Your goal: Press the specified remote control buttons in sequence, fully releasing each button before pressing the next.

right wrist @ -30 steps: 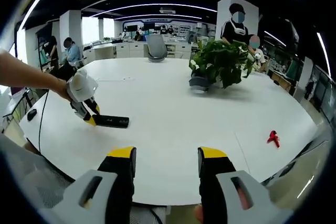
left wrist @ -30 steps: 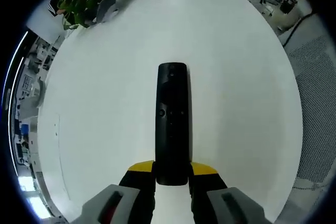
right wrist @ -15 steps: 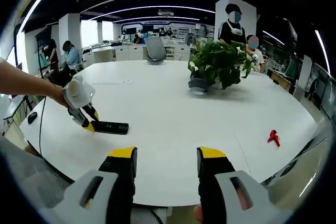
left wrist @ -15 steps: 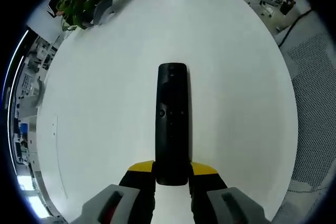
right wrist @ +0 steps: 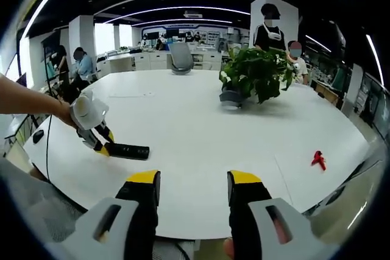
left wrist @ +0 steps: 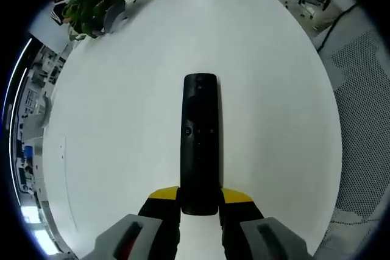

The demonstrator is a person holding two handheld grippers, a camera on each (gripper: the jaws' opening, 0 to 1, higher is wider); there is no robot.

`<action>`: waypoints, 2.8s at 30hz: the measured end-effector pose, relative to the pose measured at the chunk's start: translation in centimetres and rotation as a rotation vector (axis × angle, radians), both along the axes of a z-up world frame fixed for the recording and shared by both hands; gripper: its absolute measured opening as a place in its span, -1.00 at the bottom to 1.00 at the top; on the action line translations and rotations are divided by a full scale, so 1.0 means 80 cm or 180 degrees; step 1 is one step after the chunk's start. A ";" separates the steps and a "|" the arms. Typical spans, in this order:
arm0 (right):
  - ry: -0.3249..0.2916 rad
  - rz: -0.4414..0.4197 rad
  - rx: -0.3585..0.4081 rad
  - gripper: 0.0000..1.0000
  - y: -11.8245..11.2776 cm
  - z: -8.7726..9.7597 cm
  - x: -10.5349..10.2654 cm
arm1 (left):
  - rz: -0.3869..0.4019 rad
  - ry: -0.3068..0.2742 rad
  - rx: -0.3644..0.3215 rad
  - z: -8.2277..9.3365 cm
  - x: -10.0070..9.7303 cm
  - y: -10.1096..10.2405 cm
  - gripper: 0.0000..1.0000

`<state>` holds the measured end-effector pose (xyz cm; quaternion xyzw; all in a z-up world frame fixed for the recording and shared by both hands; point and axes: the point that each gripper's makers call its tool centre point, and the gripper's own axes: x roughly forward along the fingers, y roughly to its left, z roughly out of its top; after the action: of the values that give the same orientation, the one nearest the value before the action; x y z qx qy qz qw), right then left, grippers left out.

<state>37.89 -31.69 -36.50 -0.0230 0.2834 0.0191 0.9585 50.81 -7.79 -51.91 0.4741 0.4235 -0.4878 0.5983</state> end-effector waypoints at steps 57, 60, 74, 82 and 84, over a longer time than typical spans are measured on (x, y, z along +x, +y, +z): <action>0.0094 0.0086 -0.0057 -0.25 0.004 -0.006 -0.002 | 0.0170 0.0013 -0.0203 0.001 -0.048 -0.004 -0.52; 0.0085 0.0074 -0.0049 -0.25 0.004 -0.005 -0.002 | 0.0201 0.0035 -0.0233 0.002 -0.050 -0.004 -0.52; 0.0095 0.0093 -0.0062 -0.26 0.004 -0.007 -0.002 | 0.0080 -0.0011 -0.0167 0.002 -0.066 -0.010 -0.52; 0.0102 0.0106 -0.0065 -0.28 0.005 -0.007 -0.002 | 0.0094 -0.0014 -0.0174 0.002 -0.071 -0.011 -0.52; 0.0106 0.0109 -0.0071 -0.29 0.004 -0.007 -0.002 | 0.0092 -0.0029 -0.0171 0.003 -0.073 -0.011 -0.52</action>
<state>37.76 -31.34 -37.07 -0.0382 0.2991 0.0328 0.9529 44.99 -8.68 -51.68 0.4539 0.4143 -0.4881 0.6197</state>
